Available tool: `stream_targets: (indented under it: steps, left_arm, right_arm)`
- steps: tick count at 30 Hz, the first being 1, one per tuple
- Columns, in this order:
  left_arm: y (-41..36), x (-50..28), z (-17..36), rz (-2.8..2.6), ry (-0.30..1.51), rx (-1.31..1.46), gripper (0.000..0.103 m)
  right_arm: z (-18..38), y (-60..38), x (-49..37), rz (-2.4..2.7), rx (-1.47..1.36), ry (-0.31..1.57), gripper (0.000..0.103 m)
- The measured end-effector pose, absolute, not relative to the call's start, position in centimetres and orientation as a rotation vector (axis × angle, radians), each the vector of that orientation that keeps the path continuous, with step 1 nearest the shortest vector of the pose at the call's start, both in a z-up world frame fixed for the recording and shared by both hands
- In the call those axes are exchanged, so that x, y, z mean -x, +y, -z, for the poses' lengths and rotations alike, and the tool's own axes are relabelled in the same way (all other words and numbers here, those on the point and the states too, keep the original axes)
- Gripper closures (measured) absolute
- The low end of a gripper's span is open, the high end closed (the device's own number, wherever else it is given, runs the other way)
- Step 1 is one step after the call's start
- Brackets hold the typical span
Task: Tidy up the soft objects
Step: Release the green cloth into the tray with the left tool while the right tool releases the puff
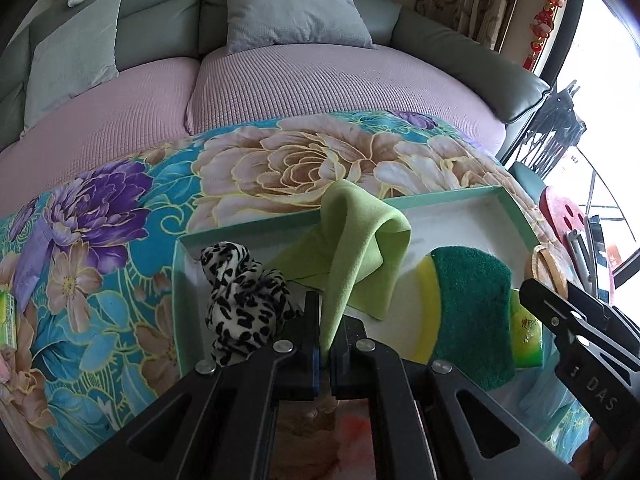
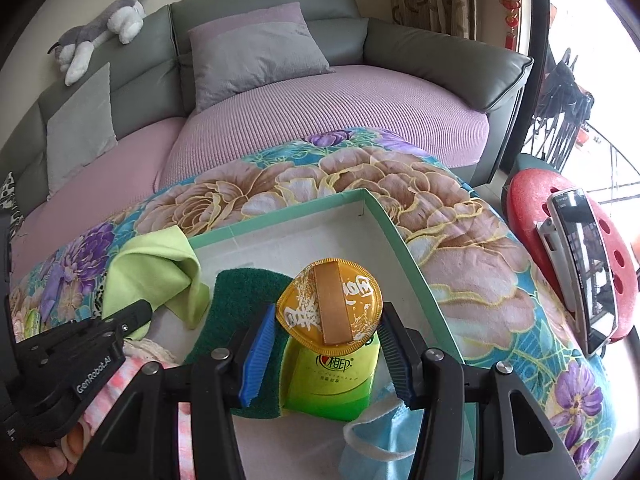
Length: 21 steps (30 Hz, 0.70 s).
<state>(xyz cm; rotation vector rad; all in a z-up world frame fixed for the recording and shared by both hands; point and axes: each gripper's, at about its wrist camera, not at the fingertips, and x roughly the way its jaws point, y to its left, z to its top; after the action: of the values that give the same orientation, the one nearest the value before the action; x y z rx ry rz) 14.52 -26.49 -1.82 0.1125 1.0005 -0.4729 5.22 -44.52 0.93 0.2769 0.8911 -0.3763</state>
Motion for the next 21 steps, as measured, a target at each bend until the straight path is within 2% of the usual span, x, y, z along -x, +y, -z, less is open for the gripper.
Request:
stream_targets:
  steps: [1,2,3,4,5,6,14,16,18,21]
  left_arm:
    - [-26.2,-14.3,1.5,0.477,1.000,-0.113,0.097]
    - [-25.8,-14.1,1.2,0.478,1.000,-0.112,0.090]
    - [-25.5,-13.9,0.7,0.478,0.999,-0.109,0.076]
    - [-24.9,-13.6,0.2,0.479,0.991,-0.101,0.069]
    - [-24.2,-13.1,-0.5,0.477,0.972,-0.087,0.056]
    - [-23.6,-12.7,-1.1,0.469,0.959,-0.079,0.052]
    - [-16.0,-10.9,-3.5,0.267,0.889,0.006,0.046]
    - [-14.5,-10.9,-3.2,0.224,0.904,0.027,0.046]
    - [-13.2,-11.0,-2.7,0.186,0.915,0.053,0.043]
    - [-11.9,-11.1,-2.3,0.139,0.916,0.071,0.037]
  right_arm:
    - [-0.9,-44.5,-5.2,0.375,-0.276,0.893,0.048]
    - [-0.9,-44.4,-5.3,0.372,-0.274,0.895,0.048]
    - [-0.9,-44.3,-5.3,0.369,-0.271,0.896,0.048]
    - [-0.9,-44.3,-5.4,0.369,-0.268,0.898,0.048]
    - [-0.9,-44.3,-5.4,0.370,-0.266,0.899,0.048]
    - [-0.8,-44.2,-5.4,0.370,-0.265,0.901,0.048]
    - [-0.2,-44.2,-5.6,0.394,-0.244,0.931,0.047]
    - [-0.2,-44.0,-5.7,0.393,-0.236,0.936,0.039]
    - [-0.3,-43.9,-5.8,0.403,-0.220,0.933,0.014]
    - [-0.5,-43.7,-5.9,0.400,-0.219,0.927,0.009]
